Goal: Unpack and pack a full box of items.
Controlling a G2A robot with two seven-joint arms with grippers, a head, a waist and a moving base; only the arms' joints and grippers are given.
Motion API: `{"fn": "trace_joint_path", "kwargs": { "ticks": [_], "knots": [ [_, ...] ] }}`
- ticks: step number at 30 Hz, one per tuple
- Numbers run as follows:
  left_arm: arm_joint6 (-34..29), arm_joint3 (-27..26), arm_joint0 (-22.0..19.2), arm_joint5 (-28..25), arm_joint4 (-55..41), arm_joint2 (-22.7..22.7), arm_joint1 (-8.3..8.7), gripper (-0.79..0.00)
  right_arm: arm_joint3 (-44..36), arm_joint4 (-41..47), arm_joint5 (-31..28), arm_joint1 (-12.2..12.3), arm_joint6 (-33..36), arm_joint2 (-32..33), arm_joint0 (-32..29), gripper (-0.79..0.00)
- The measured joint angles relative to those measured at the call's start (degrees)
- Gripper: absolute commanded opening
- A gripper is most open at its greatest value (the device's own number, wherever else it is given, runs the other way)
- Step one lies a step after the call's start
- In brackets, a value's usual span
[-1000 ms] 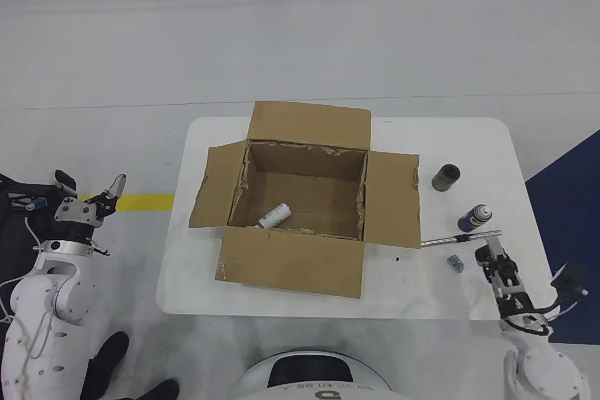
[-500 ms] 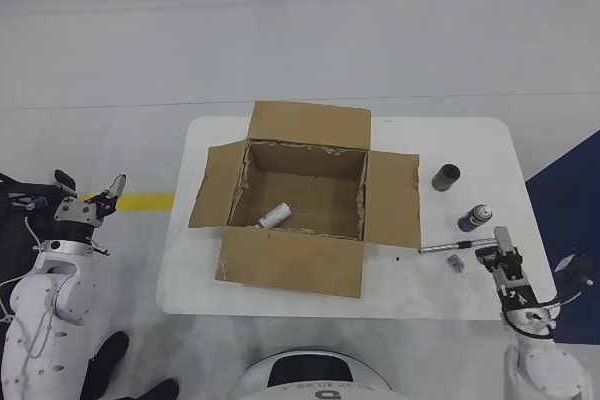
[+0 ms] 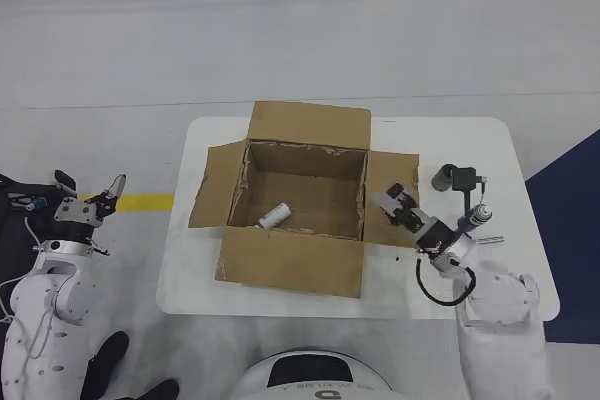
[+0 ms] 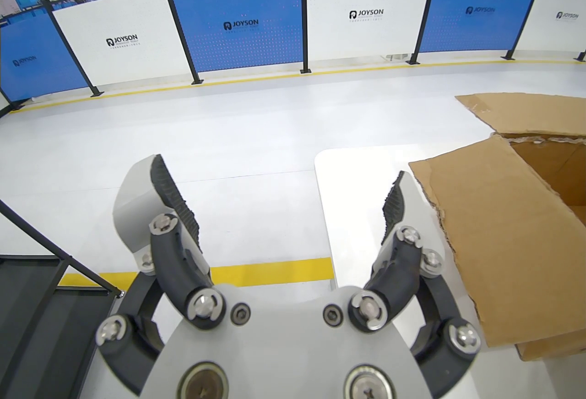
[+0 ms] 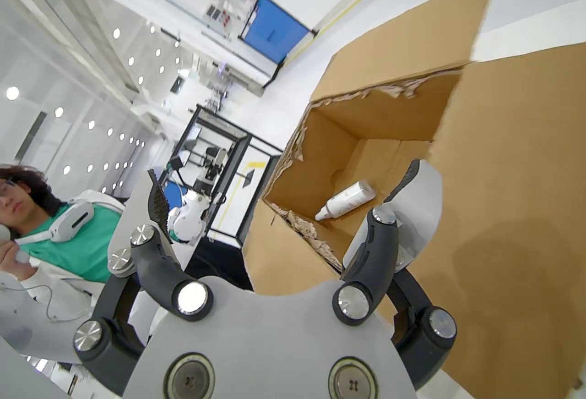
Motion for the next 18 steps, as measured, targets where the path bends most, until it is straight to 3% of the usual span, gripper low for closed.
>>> {"fn": "trace_joint_path", "kwargs": {
  "ticks": [5,15,18],
  "knots": [
    [0.0,0.0,0.0,0.0,0.0,0.0,0.00,0.000,4.1,-7.8,6.6,0.1,5.4,-9.9,8.1,0.000],
    [0.0,0.0,0.0,0.0,0.0,0.0,0.00,0.000,4.3,-7.7,6.5,0.2,5.5,-10.0,8.2,0.000],
    [0.0,0.0,0.0,0.0,0.0,0.0,0.00,0.000,7.3,-10.4,7.4,0.3,7.4,-12.7,11.4,0.000]
  ]
}}
